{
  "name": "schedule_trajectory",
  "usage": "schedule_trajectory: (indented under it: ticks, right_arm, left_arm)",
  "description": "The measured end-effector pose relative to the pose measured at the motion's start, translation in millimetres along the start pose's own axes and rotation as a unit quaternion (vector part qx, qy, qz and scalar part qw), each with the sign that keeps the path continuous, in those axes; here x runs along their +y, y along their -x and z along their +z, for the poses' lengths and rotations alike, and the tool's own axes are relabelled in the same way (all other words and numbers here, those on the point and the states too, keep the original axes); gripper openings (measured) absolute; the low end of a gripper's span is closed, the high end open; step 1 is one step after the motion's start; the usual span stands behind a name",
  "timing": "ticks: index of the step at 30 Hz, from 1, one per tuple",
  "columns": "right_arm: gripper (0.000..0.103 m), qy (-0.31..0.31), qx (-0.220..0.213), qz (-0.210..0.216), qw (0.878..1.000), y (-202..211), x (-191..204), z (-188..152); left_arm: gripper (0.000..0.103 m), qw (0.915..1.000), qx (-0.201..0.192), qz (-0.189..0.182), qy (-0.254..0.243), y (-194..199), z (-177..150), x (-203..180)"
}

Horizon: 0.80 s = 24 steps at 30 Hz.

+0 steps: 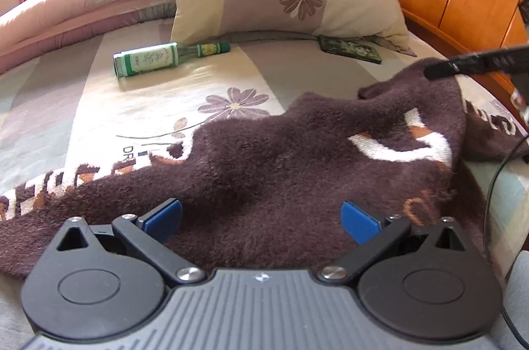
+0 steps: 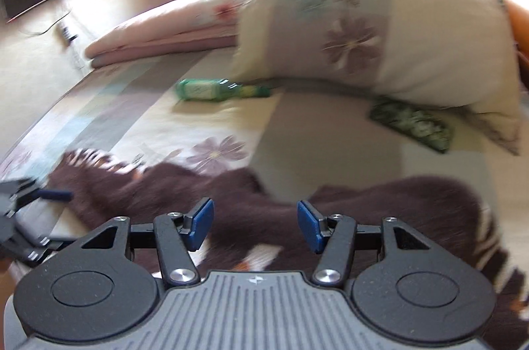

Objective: Fold clothes

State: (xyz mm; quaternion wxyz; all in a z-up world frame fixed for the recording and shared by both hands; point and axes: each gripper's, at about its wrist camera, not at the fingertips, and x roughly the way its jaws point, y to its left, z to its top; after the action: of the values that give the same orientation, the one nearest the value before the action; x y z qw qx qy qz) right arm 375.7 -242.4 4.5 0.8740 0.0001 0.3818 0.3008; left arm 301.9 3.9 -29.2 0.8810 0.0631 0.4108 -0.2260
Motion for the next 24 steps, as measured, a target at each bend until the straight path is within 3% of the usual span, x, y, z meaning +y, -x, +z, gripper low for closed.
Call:
schedule_trajectory:
  ticks: [6,8,11,15,18,22,24]
  right_arm:
    - [0.065,-0.029,0.003,0.022,0.999,29,-8,-40]
    - [0.076,-0.062,0.01,0.028,0.998,38,-24,-53]
    - [0.077,-0.109,0.029,0.04,0.993,44,-47,-73]
    - [0.079,-0.171,0.062,0.09,0.979,26,-70,-88]
    - [0.08,-0.197,0.084,0.118,0.97,-5,-79,-85]
    - [0.082,-0.196,0.086,0.127,0.969,-41,-84,-63]
    - [0.082,-0.184,0.092,0.111,0.972,-55,-85,-50]
  left_arm:
    - [0.102,0.9979,0.02,-0.054,0.031,-3,-23,16]
    - [0.102,0.9962,0.023,-0.071,0.045,-5,-29,21]
    - [0.102,0.9922,0.022,-0.099,0.073,-8,-29,24]
    - [0.102,0.9778,0.041,-0.172,0.114,-16,-23,23]
    - [0.102,0.9607,0.066,-0.23,0.141,-24,-22,24]
    - [0.102,0.9444,0.091,-0.26,0.18,-47,-21,29]
    - [0.102,0.9343,0.102,-0.273,0.205,-68,-15,36]
